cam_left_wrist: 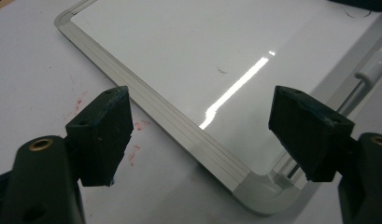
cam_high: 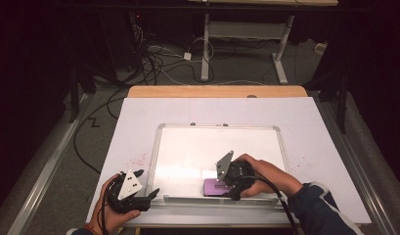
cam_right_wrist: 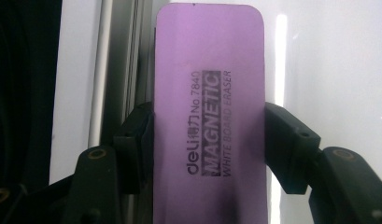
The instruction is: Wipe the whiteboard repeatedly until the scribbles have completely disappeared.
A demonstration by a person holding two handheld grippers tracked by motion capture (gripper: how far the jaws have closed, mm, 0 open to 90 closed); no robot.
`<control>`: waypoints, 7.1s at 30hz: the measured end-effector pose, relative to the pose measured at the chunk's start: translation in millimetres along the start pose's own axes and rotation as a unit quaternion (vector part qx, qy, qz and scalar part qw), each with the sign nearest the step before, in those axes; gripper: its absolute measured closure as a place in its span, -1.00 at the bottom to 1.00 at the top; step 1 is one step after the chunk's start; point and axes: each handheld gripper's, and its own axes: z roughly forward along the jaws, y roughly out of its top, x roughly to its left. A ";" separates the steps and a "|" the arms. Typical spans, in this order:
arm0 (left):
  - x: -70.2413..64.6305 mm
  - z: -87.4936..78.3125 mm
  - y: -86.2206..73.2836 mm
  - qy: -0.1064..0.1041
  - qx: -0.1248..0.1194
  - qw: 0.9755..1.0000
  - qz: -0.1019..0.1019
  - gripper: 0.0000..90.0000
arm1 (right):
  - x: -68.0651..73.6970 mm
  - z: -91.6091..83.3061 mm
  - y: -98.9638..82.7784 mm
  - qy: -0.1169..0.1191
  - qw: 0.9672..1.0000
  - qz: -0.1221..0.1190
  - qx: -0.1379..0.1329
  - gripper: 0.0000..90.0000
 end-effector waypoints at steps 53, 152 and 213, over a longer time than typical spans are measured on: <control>-0.5 5.7 4.5 -0.005 0.003 1.000 0.007 -0.54 | -3.1 -23.8 -56.7 -0.028 0.997 0.038 0.062 -0.09; 11.8 15.4 58.0 -0.034 -0.019 0.996 -0.086 -0.49 | -4.4 -17.1 -23.7 -0.101 0.990 0.075 -0.065 -0.09; -19.8 81.8 146.5 -0.253 -0.025 0.964 -0.073 0.34 | 21.2 -21.3 -5.5 -0.268 0.956 -0.024 -0.116 -0.25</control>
